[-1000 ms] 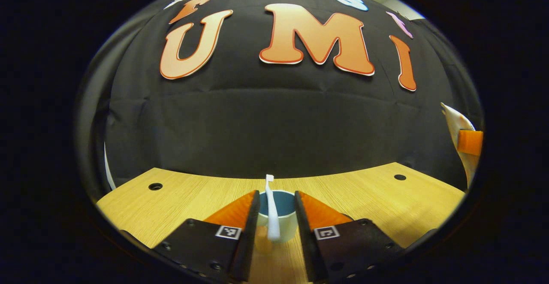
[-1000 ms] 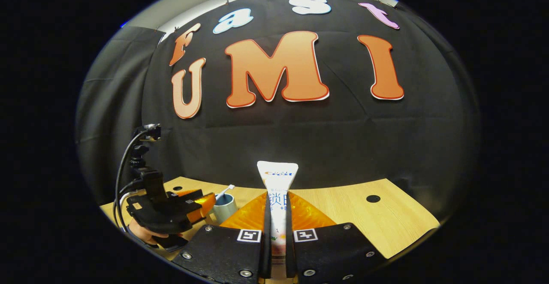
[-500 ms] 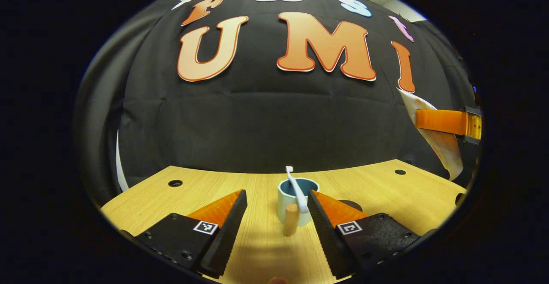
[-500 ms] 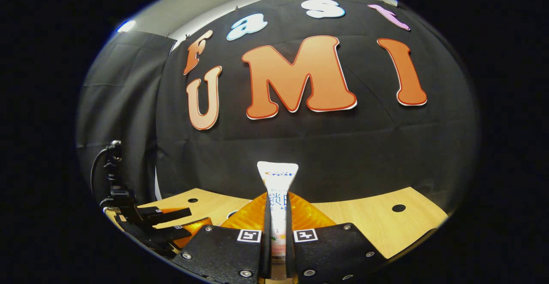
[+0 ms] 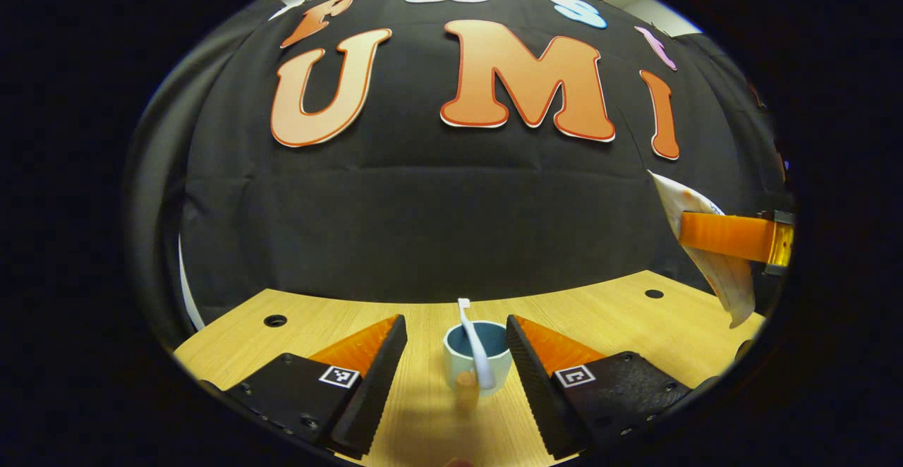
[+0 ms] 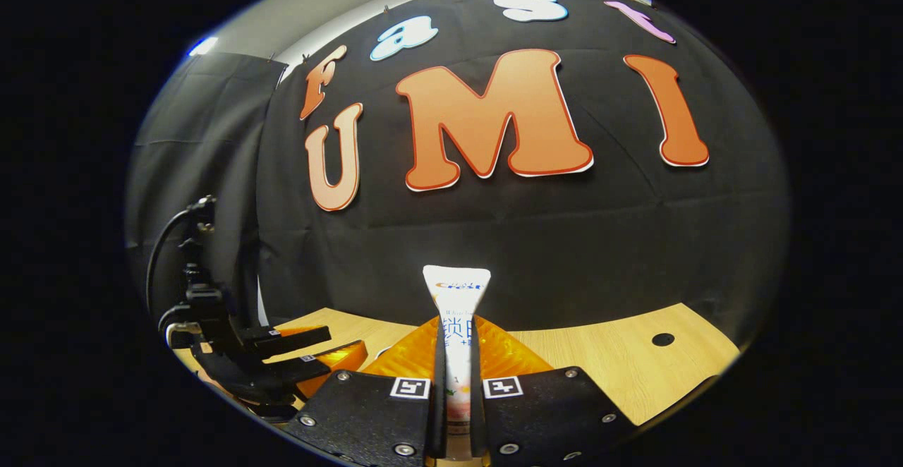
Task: Put the toothbrush and toothpaste on the desktop into the cup, then pick up the cup and place it on the coaster on the desktop.
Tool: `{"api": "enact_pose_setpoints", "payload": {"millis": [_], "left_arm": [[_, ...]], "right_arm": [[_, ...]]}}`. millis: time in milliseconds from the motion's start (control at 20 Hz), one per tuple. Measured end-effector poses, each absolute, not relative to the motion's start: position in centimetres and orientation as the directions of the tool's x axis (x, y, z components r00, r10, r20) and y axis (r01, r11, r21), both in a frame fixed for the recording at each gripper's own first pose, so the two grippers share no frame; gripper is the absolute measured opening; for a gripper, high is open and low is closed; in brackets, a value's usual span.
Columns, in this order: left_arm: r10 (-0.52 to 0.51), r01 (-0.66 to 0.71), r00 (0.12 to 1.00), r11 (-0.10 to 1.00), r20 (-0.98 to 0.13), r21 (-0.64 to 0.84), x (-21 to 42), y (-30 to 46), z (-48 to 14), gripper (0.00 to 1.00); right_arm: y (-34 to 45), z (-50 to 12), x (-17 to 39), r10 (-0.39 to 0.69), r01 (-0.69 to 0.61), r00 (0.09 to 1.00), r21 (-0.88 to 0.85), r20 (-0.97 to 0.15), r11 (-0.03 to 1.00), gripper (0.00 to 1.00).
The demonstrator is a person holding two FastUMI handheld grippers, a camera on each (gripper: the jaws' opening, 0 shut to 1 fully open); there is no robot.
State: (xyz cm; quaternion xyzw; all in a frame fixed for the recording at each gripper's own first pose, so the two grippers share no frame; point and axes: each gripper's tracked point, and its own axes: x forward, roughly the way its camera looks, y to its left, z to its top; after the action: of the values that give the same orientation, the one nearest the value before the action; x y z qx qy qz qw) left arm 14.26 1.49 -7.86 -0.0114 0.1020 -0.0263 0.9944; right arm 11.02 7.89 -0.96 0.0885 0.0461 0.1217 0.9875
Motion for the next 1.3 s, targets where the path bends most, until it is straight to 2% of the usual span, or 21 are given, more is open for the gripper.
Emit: {"api": "enact_pose_setpoints", "payload": {"millis": [400,550,900,950,1000,1250,1300], "left_arm": [[-0.090,0.063,0.923,0.994,-0.373,-0.084,19.6,0.8,-7.4,0.85],[-0.123,0.048,0.859,0.986,-0.498,-0.161,20.3,0.0,-8.9,0.86],[-0.185,0.033,0.712,0.972,-0.677,-0.231,19.5,-1.3,-10.1,0.85],[-0.181,0.021,0.693,0.973,-0.698,-0.230,19.5,-1.2,-10.5,0.79],[-0.181,0.017,0.685,0.972,-0.705,-0.233,19.5,-1.1,-10.7,0.77],[-0.197,-0.002,0.635,0.967,-0.747,-0.256,19.4,-1.7,-12.9,0.78],[-0.189,-0.009,0.629,0.968,-0.754,-0.250,19.4,-1.6,-13.1,0.67]], "right_arm": [[4.3,3.0,9.1,0.232,-0.228,0.972,0.079,-0.042,0.970,0.13],[2.8,3.6,8.3,0.220,-0.217,0.974,0.061,-0.046,0.974,0.13],[0.1,4.1,6.2,0.203,-0.199,0.978,0.067,-0.053,0.978,0.13],[-0.3,4.1,5.8,0.201,-0.197,0.978,0.067,-0.050,0.978,0.13],[-0.6,4.1,5.4,0.199,-0.195,0.979,0.070,-0.047,0.978,0.13],[-2.7,3.0,5.0,0.177,-0.170,0.982,0.100,-0.060,0.980,0.13],[-3.0,2.7,5.0,0.170,-0.163,0.983,0.111,-0.065,0.980,0.13]]}}
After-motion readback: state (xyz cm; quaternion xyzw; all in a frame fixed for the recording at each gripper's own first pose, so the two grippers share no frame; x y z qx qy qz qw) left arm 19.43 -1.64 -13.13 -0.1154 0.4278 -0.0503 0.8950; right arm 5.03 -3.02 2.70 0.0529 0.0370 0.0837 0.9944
